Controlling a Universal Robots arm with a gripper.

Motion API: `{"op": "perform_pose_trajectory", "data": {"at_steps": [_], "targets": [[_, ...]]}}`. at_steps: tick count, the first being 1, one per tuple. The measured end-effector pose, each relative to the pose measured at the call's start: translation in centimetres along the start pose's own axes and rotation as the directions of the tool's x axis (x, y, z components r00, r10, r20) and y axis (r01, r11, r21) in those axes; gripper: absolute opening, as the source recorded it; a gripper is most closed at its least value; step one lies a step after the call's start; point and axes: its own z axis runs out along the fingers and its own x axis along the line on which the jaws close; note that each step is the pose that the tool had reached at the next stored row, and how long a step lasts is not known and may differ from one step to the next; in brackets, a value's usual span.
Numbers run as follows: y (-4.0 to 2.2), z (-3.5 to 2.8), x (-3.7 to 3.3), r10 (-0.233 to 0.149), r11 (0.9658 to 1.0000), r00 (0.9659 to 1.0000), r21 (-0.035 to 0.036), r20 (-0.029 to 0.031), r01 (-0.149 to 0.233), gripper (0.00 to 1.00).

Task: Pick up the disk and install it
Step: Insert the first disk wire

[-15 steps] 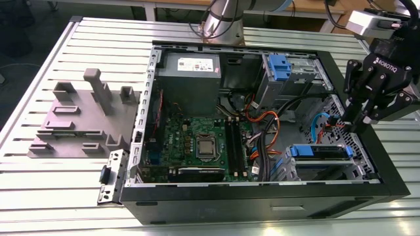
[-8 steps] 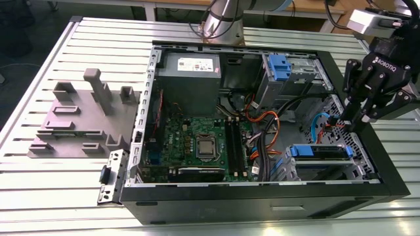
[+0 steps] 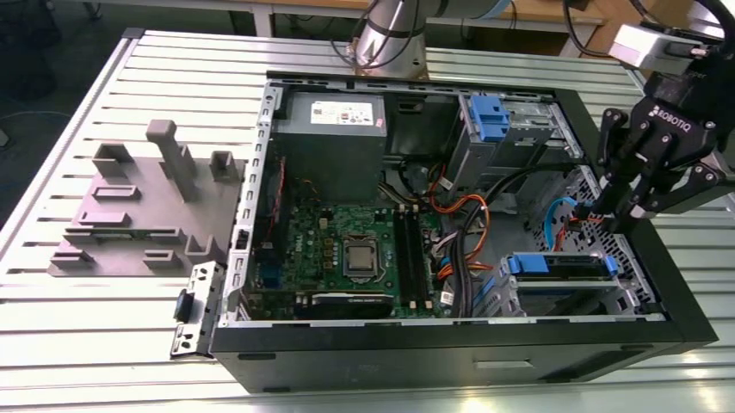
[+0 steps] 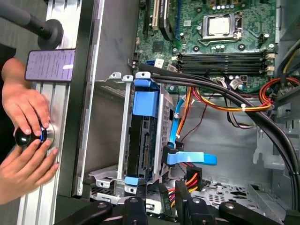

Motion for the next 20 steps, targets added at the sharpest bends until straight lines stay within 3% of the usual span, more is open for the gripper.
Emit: {"op": "perform_pose_trajectory", "data": {"at_steps": [4, 15, 18, 20], "targets": [[-0.46, 0.22, -0.08, -0.009, 1.0, 1.0, -0.0034, -0.0006, 0.009, 0.38], [-0.55, 0.22, -0.13, -0.01, 0.9999, 0.9999, -0.0044, -0.0008, 0.01, 0.38], [-0.62, 0.21, -0.12, -0.01, 0.9999, 0.9999, -0.005, -0.001, 0.01, 0.29], [-0.62, 0.21, -0.12, -0.01, 0.9999, 0.9999, -0.0053, -0.0012, 0.01, 0.18]]}}
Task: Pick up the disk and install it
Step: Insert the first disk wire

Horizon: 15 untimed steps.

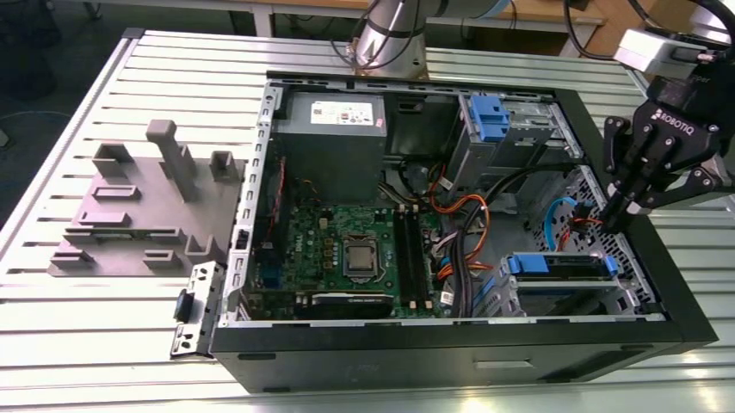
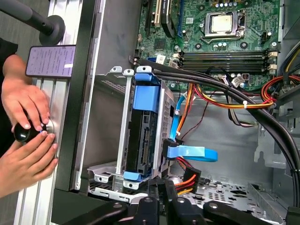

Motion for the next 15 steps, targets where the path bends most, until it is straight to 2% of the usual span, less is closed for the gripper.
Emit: {"op": "perform_pose_trajectory", "data": {"at_steps": [6, 10, 15], "targets": [[0.03, 0.01, 0.0, 0.0, 1.0, 1.0, -0.0004, 0.0002, 0.0, 0.17], [0.96, 0.06, -0.04, 0.001, 1.0, 1.0, 0.0027, 0.0, -0.001, 0.17], [1.2, 0.1, 0.04, 0.003, 1.0, 1.0, 0.0085, -0.0002, -0.003, 0.17]]}}
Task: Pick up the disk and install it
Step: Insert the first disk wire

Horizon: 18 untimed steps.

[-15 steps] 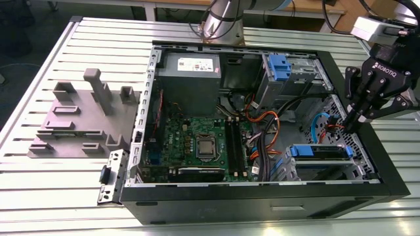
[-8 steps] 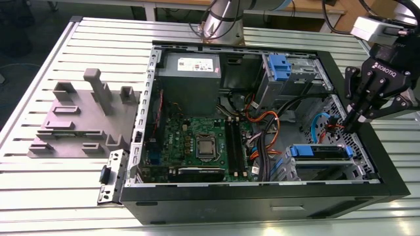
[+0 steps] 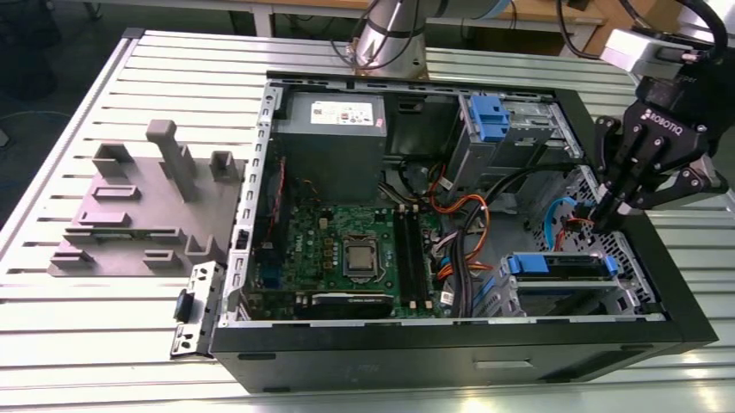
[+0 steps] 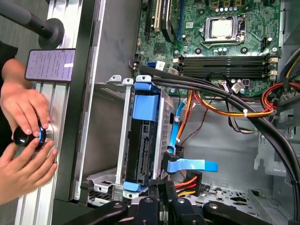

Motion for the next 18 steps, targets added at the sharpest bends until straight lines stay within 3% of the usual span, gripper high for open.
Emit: {"op": "perform_pose_trajectory", "data": {"at_steps": [2, 4, 8, 10, 12, 18], "targets": [[0.05, 0.08, 0.24, 0.0, 1.0, 1.0, 0.0024, 0.0016, 0.0, 0.17], [0.14, 0.16, 0.47, 0.0, 1.0, 1.0, 0.0053, 0.0087, 0.0, 0.17], [0.52, 0.25, 0.6, -0.001, 0.9999, 0.9994, 0.0148, 0.0337, 0.0, 0.17], [0.72, 0.3, 0.63, 0.0, 0.9997, 0.9991, 0.023, 0.0417, -0.001, 0.17], [0.86, 0.33, 0.7, 0.002, 0.9996, 0.999, 0.0292, 0.0443, -0.003, 0.17], [0.87, 0.33, 0.71, -0.002, 0.9995, 0.999, 0.0314, 0.0437, 0.001, 0.17]]}}
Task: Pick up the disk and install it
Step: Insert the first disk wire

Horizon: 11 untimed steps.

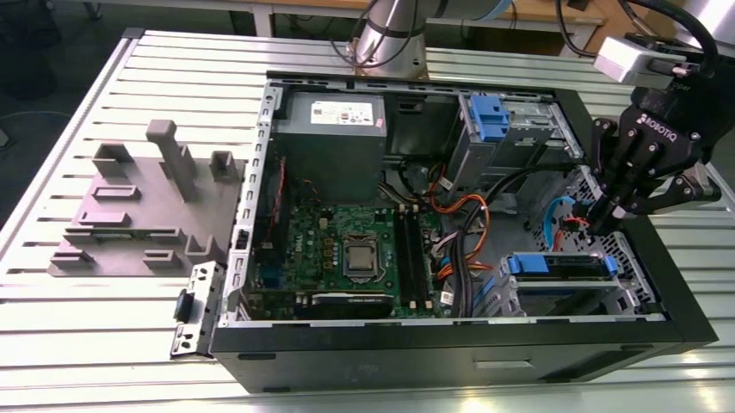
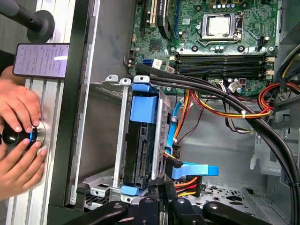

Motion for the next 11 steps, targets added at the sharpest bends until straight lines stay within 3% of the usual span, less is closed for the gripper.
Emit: {"op": "perform_pose_trajectory", "data": {"at_steps": [7, 11], "targets": [[0.0, 0.01, 0.03, 0.0, 1.0, 1.0, 0.0003, 0.0019, 0.0, 0.17], [0.04, 0.13, 0.45, 0.0, 1.0, 1.0, 0.0015, 0.0047, 0.0, 0.17]]}}
